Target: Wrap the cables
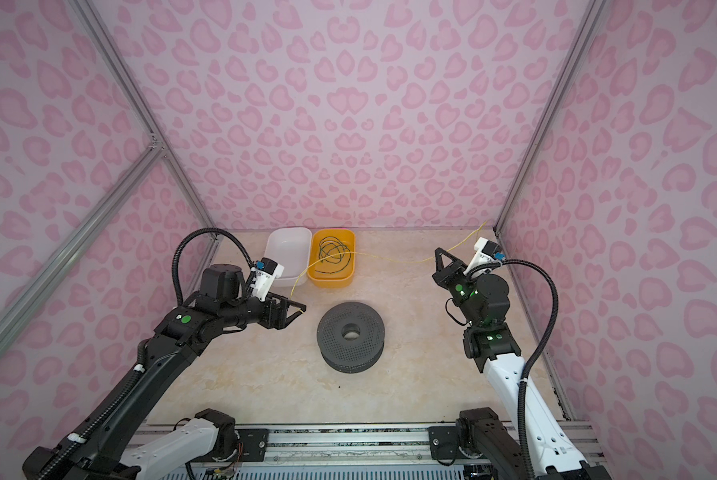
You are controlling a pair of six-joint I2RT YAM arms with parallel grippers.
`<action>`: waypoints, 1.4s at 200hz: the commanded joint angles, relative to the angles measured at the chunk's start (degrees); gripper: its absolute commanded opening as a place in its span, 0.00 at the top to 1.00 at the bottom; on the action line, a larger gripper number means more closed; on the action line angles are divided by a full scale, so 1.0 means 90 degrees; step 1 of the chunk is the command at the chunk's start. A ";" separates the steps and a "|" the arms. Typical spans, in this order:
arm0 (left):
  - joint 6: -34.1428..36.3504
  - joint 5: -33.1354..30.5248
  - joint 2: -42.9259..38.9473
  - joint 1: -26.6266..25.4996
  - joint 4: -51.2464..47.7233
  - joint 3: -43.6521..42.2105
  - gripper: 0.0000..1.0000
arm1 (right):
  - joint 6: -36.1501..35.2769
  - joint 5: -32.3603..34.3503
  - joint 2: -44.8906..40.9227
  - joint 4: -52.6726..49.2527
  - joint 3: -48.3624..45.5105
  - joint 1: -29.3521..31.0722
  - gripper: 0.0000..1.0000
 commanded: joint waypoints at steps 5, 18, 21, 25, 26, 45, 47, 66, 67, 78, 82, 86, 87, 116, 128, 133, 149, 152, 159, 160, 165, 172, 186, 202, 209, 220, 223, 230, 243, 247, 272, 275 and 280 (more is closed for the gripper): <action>-0.0162 0.0139 0.0186 -0.0101 0.0549 -0.0027 0.15 | 0.0005 0.0390 0.0093 0.0359 0.0010 0.0345 1.00; -0.0166 0.0046 0.0295 -0.0140 0.0551 -0.0025 0.14 | 0.0026 0.0428 0.0088 0.0358 -0.0025 0.0473 1.00; -0.0168 0.0027 0.0313 -0.0154 0.0559 -0.0028 0.14 | 0.0025 0.0448 0.0068 0.0352 -0.0028 0.0494 1.00; -0.0167 0.0010 0.0327 -0.0178 0.0574 -0.0047 0.14 | 0.0030 0.0497 0.0047 0.0332 -0.0038 0.0524 1.00; -0.0167 0.0007 0.0330 -0.0180 0.0575 -0.0047 0.14 | 0.0033 0.0504 0.0038 0.0330 -0.0043 0.0533 1.00; -0.0165 0.0044 0.0371 -0.0299 0.0622 -0.0076 0.15 | 0.0097 0.0903 -0.0051 0.0265 -0.0127 0.0640 1.00; -0.0154 0.0055 0.0371 -0.0311 0.0619 -0.0077 0.15 | 0.0107 0.0949 -0.0056 0.0253 -0.0134 0.0649 1.00; -0.0056 -0.0036 0.0373 -0.0445 0.0496 -0.0004 0.15 | 0.0224 0.1381 -0.0048 0.0279 -0.0175 0.0667 1.00; -0.0053 -0.0040 0.0367 -0.0445 0.0487 -0.0002 0.15 | 0.0232 0.1410 -0.0048 0.0279 -0.0175 0.0663 1.00; 0.0061 0.0016 0.0284 -0.0455 0.0387 0.0010 0.14 | 0.0222 0.1708 -0.0036 0.0285 -0.0185 0.0658 1.00; 0.0103 0.0027 0.0235 -0.0455 0.0338 0.0018 0.15 | 0.0182 0.1788 -0.0033 0.0283 -0.0175 0.0651 1.00; 0.0142 -0.0014 0.0179 -0.0455 0.0280 0.0028 0.15 | 0.0143 0.1886 -0.0038 0.0265 -0.0160 0.0632 1.00; 0.0148 -0.0039 0.0163 -0.0455 0.0262 0.0029 0.14 | 0.0138 0.1902 -0.0033 0.0262 -0.0153 0.0626 1.00; 0.0496 -0.0267 -0.0478 -0.0455 -0.0246 0.0175 0.12 | 0.0001 0.1760 0.0118 0.0203 -0.0018 0.0267 1.00; 0.0576 -0.0755 -0.0712 -0.0455 -0.0520 0.0337 0.12 | 0.0001 0.1594 0.0131 0.0195 -0.0025 0.0139 1.00; 0.0597 -0.1057 -0.0785 -0.0455 -0.0637 0.0406 0.11 | -0.0009 0.1532 0.0133 0.0179 -0.0026 0.0104 1.00; 0.0618 -0.1867 -0.0925 -0.0445 -0.0835 0.0670 0.09 | -0.0103 0.1354 0.0048 0.0122 -0.0068 0.0076 1.00; 0.0592 -0.2011 -0.0936 -0.0437 -0.0831 0.0712 0.08 | -0.0126 0.1314 0.0025 0.0124 -0.0095 0.0078 1.00; 0.0499 -0.2312 -0.0935 -0.0411 -0.0814 0.0826 0.07 | -0.0161 0.1222 -0.0032 0.0103 -0.0138 0.0073 1.00; 0.0483 -0.2346 -0.0931 -0.0404 -0.0808 0.0843 0.07 | -0.0165 0.1204 -0.0040 0.0093 -0.0147 0.0077 1.00; 0.0428 -0.2510 -0.0870 -0.0366 -0.0801 0.0935 0.07 | -0.0184 0.1140 -0.0095 0.0067 -0.0188 0.0073 1.00; 0.0363 -0.2644 -0.0754 -0.0299 -0.0790 0.1078 0.07 | -0.0222 0.1045 -0.0160 0.0037 -0.0236 0.0074 1.00; 0.0276 -0.2626 -0.0411 -0.0102 -0.0747 0.1357 0.06 | -0.0312 0.0847 -0.0300 -0.0075 -0.0305 0.0082 1.00; 0.0228 -0.2314 0.0080 0.0082 -0.0752 0.1735 0.07 | -0.0401 0.0651 -0.0477 -0.0234 -0.0362 0.0103 1.00; 0.0226 -0.2195 0.0268 0.0118 -0.0730 0.1883 0.07 | -0.0431 0.0613 -0.0558 -0.0304 -0.0378 0.0119 1.00; 0.0231 -0.2117 0.0524 0.0150 -0.0696 0.2082 0.07 | -0.0514 0.0589 -0.0694 -0.0439 -0.0399 0.0159 1.00; 0.0255 -0.2086 0.0578 0.0159 -0.0694 0.2091 0.06 | -0.0528 0.0574 -0.0739 -0.0467 -0.0391 0.0174 1.00; 0.0272 -0.1985 0.0739 0.0167 -0.0687 0.2304 0.07 | -0.0559 0.0554 -0.0803 -0.0520 -0.0405 0.0198 1.00; 0.0292 -0.1762 0.1039 0.0180 -0.0732 0.2491 0.08 | -0.0599 0.0491 -0.0929 -0.0605 -0.0413 0.0258 1.00; 0.0289 -0.1648 0.1124 0.0180 -0.0736 0.2516 0.09 | -0.0609 0.0476 -0.0961 -0.0632 -0.0419 0.0281 1.00; 0.0218 -0.1235 0.1423 0.0179 -0.0738 0.2459 0.16 | -0.0639 0.0477 -0.1118 -0.0713 -0.0431 0.0356 1.00; 0.0225 -0.1223 0.1431 0.0180 -0.0730 0.2424 0.16 | -0.0639 0.0473 -0.1120 -0.0711 -0.0438 0.0363 1.00; 0.0224 -0.1245 0.1445 0.0180 -0.0718 0.2382 0.16 | -0.0639 0.0464 -0.1156 -0.0718 -0.0456 0.0364 1.00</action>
